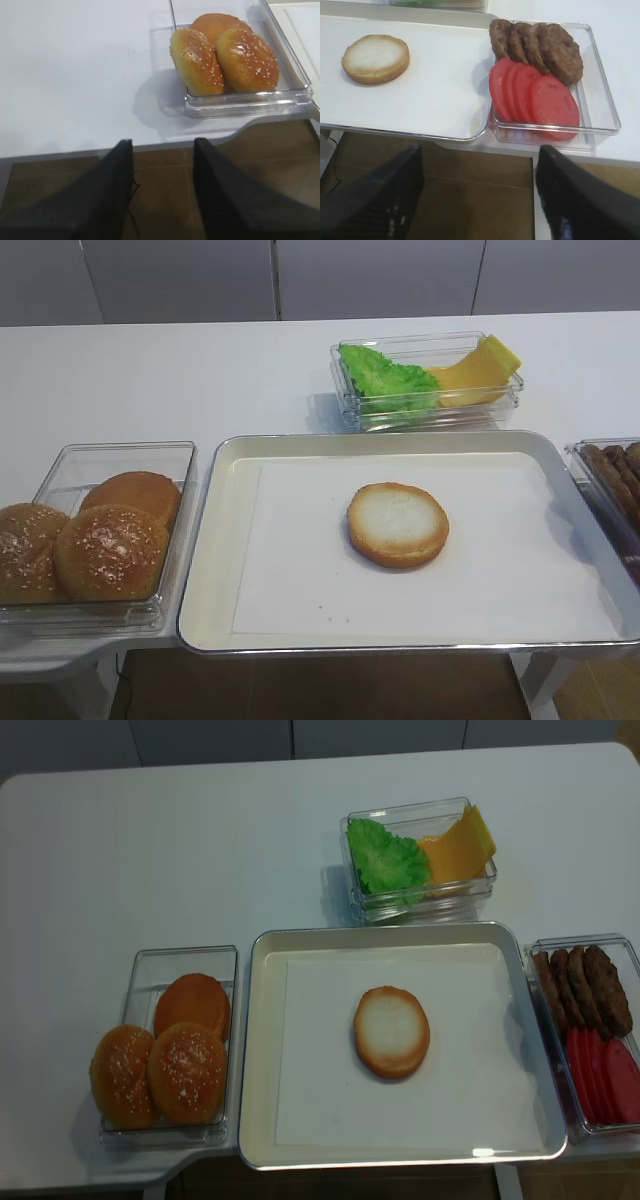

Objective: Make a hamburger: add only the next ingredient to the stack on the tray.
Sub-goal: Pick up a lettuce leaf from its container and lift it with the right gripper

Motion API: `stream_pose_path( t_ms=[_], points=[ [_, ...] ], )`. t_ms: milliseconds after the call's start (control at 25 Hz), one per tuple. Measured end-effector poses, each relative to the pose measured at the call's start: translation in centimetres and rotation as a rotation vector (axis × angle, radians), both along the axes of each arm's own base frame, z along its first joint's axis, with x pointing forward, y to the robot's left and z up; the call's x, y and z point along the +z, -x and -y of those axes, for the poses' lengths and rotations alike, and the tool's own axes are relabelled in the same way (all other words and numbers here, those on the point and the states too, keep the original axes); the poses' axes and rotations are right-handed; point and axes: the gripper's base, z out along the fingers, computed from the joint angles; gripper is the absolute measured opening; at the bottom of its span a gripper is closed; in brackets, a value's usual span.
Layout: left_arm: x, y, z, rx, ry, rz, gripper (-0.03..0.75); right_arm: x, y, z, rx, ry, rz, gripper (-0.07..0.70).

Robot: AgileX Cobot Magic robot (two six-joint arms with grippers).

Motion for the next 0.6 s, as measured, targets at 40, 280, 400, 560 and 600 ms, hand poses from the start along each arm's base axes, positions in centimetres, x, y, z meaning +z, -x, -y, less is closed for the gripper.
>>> stream_pose_path(
  t_ms=[40,280,400,560,600],
  points=[
    [0.00,0.00,0.00,0.000,0.000,0.000,0.300,0.00,0.00,0.00,0.000,0.000,0.000,0.531],
    [0.01,-0.01,0.00,0.000,0.000,0.001,0.300,0.00,0.00,0.00,0.000,0.000,0.000,0.531],
    [0.01,-0.01,0.00,0.000,0.000,0.001,0.300,0.00,0.00,0.00,0.000,0.000,0.000,0.531],
    [0.01,-0.01,0.00,0.000,0.000,0.001,0.299,0.00,0.00,0.00,0.000,0.000,0.000,0.531],
    [0.01,-0.01,0.00,0.000,0.000,0.001,0.299,0.00,0.00,0.00,0.000,0.000,0.000,0.531]
  ],
)
